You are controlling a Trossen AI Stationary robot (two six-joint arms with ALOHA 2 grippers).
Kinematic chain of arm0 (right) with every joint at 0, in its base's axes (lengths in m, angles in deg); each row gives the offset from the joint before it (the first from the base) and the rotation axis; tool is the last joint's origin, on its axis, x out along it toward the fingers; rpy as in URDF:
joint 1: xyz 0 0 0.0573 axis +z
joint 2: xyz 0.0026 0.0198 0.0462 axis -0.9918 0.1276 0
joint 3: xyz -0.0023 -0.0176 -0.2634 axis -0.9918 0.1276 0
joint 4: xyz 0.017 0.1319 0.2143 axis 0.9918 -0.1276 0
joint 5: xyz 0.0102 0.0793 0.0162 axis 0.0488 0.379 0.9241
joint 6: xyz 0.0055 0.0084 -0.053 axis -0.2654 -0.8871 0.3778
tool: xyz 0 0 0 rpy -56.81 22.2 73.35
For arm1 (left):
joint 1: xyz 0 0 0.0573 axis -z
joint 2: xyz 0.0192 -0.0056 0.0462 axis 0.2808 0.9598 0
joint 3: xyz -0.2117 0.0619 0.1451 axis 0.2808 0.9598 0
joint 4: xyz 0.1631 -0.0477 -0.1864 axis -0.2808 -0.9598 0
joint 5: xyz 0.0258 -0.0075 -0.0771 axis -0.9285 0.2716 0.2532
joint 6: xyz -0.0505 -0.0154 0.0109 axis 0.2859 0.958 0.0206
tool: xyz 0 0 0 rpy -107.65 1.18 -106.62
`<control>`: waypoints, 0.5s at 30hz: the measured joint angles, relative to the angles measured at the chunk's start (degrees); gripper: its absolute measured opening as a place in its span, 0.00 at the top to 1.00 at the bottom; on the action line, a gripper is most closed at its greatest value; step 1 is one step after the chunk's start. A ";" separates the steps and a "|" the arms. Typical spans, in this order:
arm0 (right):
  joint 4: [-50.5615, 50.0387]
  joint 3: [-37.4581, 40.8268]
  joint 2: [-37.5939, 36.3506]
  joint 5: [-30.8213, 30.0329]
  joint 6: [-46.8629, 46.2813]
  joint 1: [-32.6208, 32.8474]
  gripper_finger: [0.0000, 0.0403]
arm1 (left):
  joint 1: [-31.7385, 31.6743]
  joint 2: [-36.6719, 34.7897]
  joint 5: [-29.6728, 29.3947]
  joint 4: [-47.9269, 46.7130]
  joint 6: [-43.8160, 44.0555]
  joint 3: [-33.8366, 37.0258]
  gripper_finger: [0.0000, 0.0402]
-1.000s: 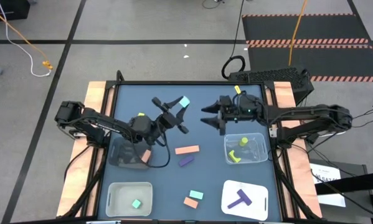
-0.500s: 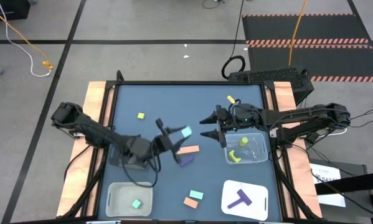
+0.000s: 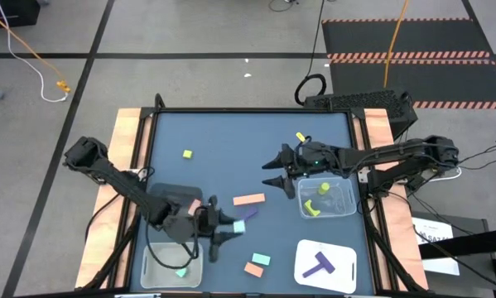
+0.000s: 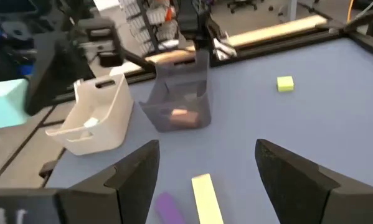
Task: Sort & place blocks by color
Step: Put the top blue block into the gray bin
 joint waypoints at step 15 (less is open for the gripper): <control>0.85 0.00 6.24 0.00 -0.82 0.00 0.37 | 5.95 -7.50 40.04 -40.49 70.45 -0.03 0.66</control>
